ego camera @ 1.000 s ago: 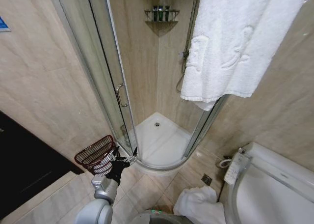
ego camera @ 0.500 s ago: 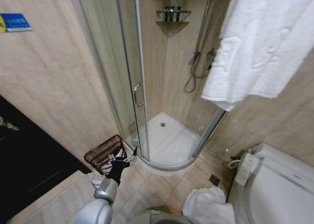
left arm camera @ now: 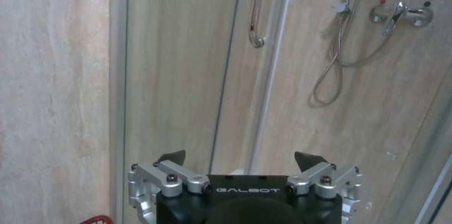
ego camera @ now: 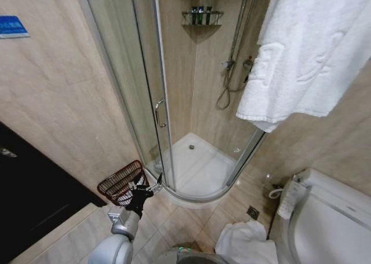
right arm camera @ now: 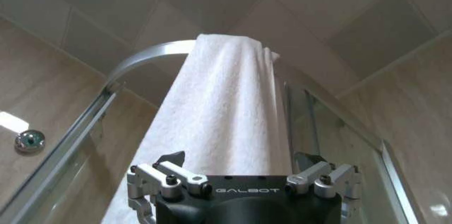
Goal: Discard the used towel into the hamper.
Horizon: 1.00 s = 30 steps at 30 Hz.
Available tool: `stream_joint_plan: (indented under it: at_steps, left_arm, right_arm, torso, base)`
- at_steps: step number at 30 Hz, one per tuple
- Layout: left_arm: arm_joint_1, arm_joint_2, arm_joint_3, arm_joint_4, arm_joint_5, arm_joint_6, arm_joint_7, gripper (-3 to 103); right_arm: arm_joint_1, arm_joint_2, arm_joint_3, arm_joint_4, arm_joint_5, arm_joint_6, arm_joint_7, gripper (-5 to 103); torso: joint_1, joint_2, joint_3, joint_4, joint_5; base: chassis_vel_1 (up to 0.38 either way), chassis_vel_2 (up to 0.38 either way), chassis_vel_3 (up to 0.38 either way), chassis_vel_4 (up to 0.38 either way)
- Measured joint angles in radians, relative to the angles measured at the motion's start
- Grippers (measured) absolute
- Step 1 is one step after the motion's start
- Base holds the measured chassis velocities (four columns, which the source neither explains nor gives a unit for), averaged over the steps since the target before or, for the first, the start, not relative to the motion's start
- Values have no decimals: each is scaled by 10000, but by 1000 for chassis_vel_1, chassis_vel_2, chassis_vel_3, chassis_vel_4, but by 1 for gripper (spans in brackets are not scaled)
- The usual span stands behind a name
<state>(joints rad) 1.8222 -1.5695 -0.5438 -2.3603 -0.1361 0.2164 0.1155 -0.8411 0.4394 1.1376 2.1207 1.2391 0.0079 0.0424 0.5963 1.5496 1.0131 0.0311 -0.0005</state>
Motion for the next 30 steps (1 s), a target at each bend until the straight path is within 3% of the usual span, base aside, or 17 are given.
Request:
stream_joint_plan:
  at_steps: [10, 15, 23, 30]
  left_arm:
    - [0, -3, 0, 0, 0, 0, 0, 100]
    - [-1, -2, 0, 0, 0, 0, 0, 100]
    - [0, -2, 0, 0, 0, 0, 0, 100]
    - [0, -4, 0, 0, 0, 0, 0, 100]
  right_arm:
    - [770, -1324, -39, -875, 1071, -281, -124, 100]
    - [520, -1204, 228, -575, 1223, -617, -110, 100]
    - [125, -954, 399, -230, 1106, -429, 107, 100]
    - [149, -918, 510, -64, 780, -916, 328, 100]
  torso:
    - [0, 1, 0, -3, 5]
    - [-1, 2, 0, -3, 5]
    - [0, 2, 0, -2, 6]
    - [-1, 2, 0, -2, 5]
  base:
    - [0, 0, 0, 0]
    - [0, 0, 0, 0]
    - [0, 0, 0, 0]
    - [0, 0, 0, 0]
